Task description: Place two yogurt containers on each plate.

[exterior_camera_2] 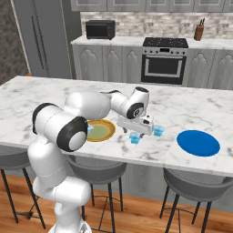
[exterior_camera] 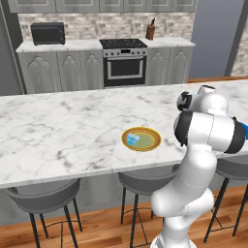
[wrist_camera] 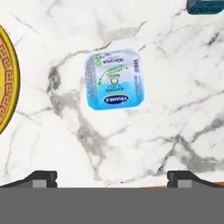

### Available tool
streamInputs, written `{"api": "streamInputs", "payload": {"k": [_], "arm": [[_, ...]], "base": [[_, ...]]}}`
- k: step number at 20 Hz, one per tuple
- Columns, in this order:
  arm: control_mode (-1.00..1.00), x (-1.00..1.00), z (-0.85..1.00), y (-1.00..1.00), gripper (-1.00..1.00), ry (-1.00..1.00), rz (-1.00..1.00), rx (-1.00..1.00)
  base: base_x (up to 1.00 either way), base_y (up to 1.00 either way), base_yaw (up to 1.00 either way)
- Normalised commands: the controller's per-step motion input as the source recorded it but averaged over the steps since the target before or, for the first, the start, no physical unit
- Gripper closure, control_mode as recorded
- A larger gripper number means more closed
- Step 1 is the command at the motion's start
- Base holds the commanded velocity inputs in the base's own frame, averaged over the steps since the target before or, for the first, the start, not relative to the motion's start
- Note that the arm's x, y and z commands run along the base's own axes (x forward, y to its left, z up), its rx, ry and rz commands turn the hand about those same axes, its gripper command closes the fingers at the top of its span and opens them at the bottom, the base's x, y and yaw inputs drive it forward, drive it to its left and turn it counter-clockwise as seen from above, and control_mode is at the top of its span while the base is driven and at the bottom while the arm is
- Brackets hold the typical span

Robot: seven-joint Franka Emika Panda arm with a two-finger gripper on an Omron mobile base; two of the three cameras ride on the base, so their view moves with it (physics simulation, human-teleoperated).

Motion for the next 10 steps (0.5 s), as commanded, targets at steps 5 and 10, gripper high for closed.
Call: {"api": "streamInputs", "payload": {"k": [5,10], "arm": [[-1.0,0.19,-0.2,0.0,-1.0,-0.1,0.17,0.0],[-1.0,0.18,-0.19,0.0,-1.0,-0.1,0.15,0.0]], "base": [[0.0,0.0,0.0],[0.0,0.0,0.0]]}}
